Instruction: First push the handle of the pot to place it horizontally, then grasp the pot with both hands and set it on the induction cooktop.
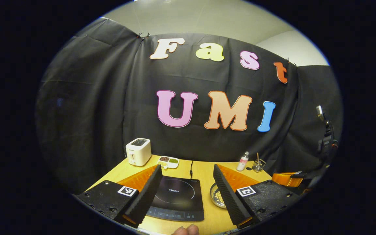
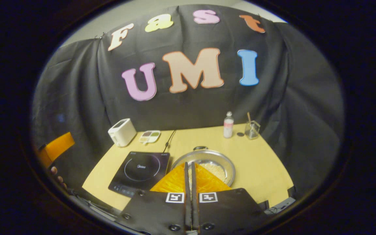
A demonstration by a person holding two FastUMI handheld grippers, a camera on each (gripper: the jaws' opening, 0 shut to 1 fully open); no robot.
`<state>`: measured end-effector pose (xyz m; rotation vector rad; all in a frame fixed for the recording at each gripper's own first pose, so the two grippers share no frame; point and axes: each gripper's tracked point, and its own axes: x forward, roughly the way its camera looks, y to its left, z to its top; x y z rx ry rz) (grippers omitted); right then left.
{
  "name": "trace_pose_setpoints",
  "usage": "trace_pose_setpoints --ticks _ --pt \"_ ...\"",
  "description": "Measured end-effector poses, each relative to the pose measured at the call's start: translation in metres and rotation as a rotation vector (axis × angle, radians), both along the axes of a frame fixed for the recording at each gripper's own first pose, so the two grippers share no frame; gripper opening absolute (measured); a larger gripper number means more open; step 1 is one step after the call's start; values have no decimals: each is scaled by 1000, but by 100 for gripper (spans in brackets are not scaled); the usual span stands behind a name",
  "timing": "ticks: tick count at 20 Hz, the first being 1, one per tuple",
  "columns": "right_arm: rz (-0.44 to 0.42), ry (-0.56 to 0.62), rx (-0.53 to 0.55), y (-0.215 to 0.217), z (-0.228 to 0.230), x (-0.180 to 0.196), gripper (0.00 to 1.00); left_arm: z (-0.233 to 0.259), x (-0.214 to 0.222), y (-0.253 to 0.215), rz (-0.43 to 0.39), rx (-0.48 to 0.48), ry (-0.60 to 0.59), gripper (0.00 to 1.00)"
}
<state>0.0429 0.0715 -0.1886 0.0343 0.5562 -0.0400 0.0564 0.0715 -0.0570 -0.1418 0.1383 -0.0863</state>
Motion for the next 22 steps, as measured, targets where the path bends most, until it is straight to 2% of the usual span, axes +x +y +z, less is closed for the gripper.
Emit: trace_pose_setpoints --ticks 1,2,5,6,7,11,13,14,16,17,18,19,20,22 --pt "21 34 1 -2 -12 3 0 -3 5 -1 8 2 16 95" --pt "39 69 16 -2 -24 5 3 -9 8 1 24 13 33 96" --pt "64 147 46 -11 -53 12 3 -4 19 2 82 18 40 96" --pt "71 167 55 -13 -60 16 0 -6 20 -1 95 21 46 99" --pt "81 179 64 -17 -65 20 3 -8 24 -3 105 26 53 96" --pt "155 250 113 -14 -96 26 3 -21 33 -10 157 23 111 96" --pt "202 307 157 -5 -119 20 0 -27 34 -5 207 24 143 96" --pt "225 336 176 0 -130 17 0 -28 32 -3 234 29 156 93" --pt "262 394 194 6 -152 9 3 -33 27 2 283 44 175 93" --pt "274 421 205 9 -163 5 3 -34 24 6 304 54 180 96" --pt "284 449 206 11 -175 2 3 -34 22 8 320 60 182 93" --pt "294 473 204 13 -184 -2 0 -35 19 8 328 64 191 93" --pt "301 494 205 15 -190 -5 3 -37 18 8 330 67 195 96" --pt "319 551 207 18 -203 -14 3 -41 16 10 343 86 222 96"
